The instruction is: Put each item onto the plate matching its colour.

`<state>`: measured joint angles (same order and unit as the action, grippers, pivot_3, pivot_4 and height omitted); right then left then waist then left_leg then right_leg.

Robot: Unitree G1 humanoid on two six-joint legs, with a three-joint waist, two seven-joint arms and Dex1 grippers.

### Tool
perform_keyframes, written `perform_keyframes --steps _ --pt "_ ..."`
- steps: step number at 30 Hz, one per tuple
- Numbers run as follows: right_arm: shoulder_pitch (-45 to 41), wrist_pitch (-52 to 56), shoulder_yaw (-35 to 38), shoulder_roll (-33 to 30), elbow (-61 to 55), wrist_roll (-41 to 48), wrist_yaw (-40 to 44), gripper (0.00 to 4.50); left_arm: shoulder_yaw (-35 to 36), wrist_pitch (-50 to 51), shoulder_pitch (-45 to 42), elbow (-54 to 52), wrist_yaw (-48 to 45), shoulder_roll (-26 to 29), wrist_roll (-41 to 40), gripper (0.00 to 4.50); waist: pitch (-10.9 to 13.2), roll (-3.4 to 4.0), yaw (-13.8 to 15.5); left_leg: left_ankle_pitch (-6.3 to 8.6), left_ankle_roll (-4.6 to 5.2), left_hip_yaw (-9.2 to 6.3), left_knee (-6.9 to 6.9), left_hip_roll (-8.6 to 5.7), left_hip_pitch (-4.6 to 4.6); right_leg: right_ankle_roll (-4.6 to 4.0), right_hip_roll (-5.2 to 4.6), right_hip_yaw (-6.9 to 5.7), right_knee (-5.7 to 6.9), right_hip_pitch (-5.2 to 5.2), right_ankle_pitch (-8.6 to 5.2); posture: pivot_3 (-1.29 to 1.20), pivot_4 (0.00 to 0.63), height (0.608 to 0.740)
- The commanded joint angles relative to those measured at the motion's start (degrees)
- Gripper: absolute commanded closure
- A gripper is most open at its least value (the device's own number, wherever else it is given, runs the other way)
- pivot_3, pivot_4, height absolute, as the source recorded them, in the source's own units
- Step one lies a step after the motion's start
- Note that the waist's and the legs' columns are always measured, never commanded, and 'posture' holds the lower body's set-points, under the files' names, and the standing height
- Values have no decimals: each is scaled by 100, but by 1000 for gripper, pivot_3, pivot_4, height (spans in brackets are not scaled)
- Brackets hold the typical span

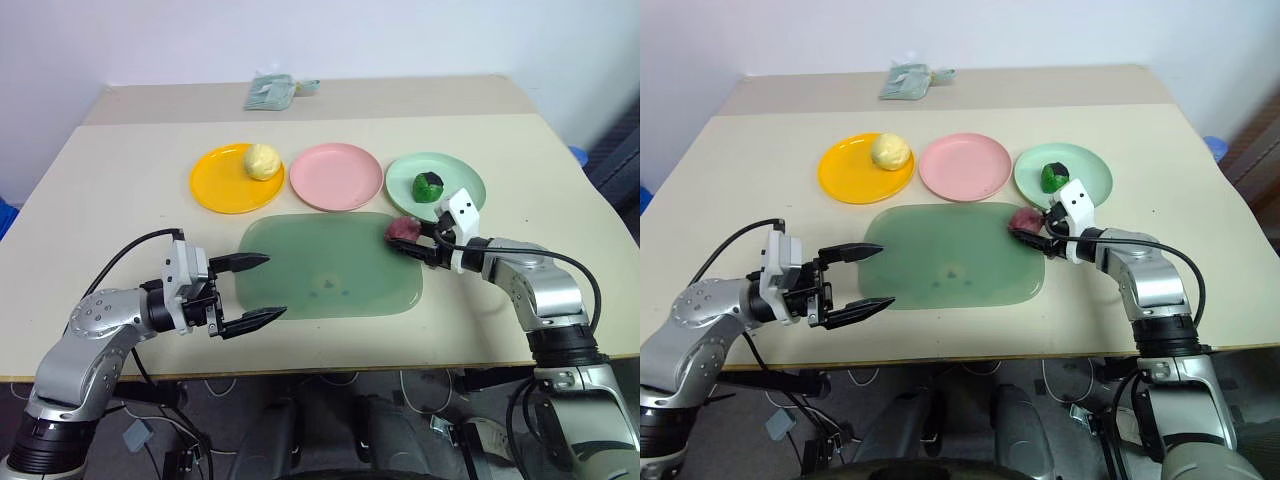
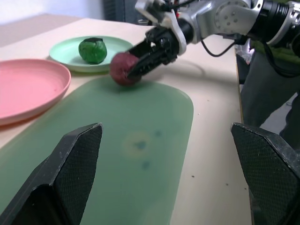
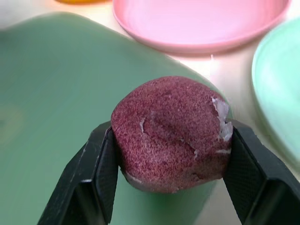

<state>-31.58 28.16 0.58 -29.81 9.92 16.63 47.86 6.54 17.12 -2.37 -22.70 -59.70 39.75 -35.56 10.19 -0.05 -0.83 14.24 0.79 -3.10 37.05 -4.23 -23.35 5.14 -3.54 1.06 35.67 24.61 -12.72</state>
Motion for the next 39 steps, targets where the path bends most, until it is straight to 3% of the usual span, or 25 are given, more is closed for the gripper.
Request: perform_keyframes --steps 1,12,20,21,22,23,24,28,33,37,39 --pt "-710 -670 -6 407 482 -12 -44 2075 336 162 -74 -175 583 -274 -265 0 0 0 -2 0 0 0 0 0 1 3 0 0 0 0 2 0 150 740" --pt "-2590 -2859 -196 1520 3880 -788 -447 2075 844 593 -367 -237 2455 -1063 -312 0 0 -4 5 -2 -3 -1 7 -6 0 13 0 -6 10 1 8 0 150 740" --pt "-3274 -3750 -120 1898 5592 -1215 -1169 2075 832 640 -330 -504 3013 -1180 -249 0 1 -4 -19 -7 -13 -1 -1 -7 0 11 3 -2 22 11 7 0 150 740" --pt "-3314 -3802 -105 1920 5694 -1238 -1198 1083 835 647 -304 -540 3041 -1177 -264 0 1 -4 -20 -7 -13 -1 -1 -7 0 11 3 -2 22 11 7 0 150 740" --pt "-3344 -3856 -101 1937 5775 -1266 -1232 799 842 652 -278 -569 3066 -1170 -277 0 1 -4 -19 -7 -13 0 -1 -7 0 11 3 -1 22 11 7 0 150 740" --pt "-3366 -3908 -98 1950 5838 -1290 -1271 292 850 659 -258 -591 3095 -1168 -287 0 1 -3 -19 -8 -13 -1 -1 -7 0 11 3 -1 23 11 7 0 150 740" --pt "-3383 -3954 -92 1964 5888 -1311 -1310 56 861 666 -244 -602 3119 -1165 -298 0 1 -3 -22 -8 -13 -1 -1 -7 0 11 3 -1 24 12 7 0 150 740" --pt "-3359 -4292 -114 1956 5984 -1536 -1793 56 866 678 -199 -611 3165 -1140 -303 0 1 -3 -24 -9 -15 -1 -1 -7 0 10 4 -1 27 14 6 0 150 740" --pt "-3203 -4470 1 1719 5695 -1498 -1679 56 819 651 -109 -564 3045 -1084 -229 0 1 -3 -17 -9 -16 -1 -1 -8 0 10 5 -1 28 14 6 0 150 740" --pt "-2701 -4311 138 1347 4627 -1233 -1168 56 724 622 -19 -528 3047 -1081 -43 0 1 -3 10 -9 -15 -1 -1 -9 0 11 4 0 26 13 6 0 150 740" --pt "-2116 -3873 157 1120 3500 -1047 -874 56 639 598 -3 -524 3093 -1086 133 0 1 -3 11 -8 -14 -3 -1 -9 0 11 4 -2 26 11 6 0 150 740"
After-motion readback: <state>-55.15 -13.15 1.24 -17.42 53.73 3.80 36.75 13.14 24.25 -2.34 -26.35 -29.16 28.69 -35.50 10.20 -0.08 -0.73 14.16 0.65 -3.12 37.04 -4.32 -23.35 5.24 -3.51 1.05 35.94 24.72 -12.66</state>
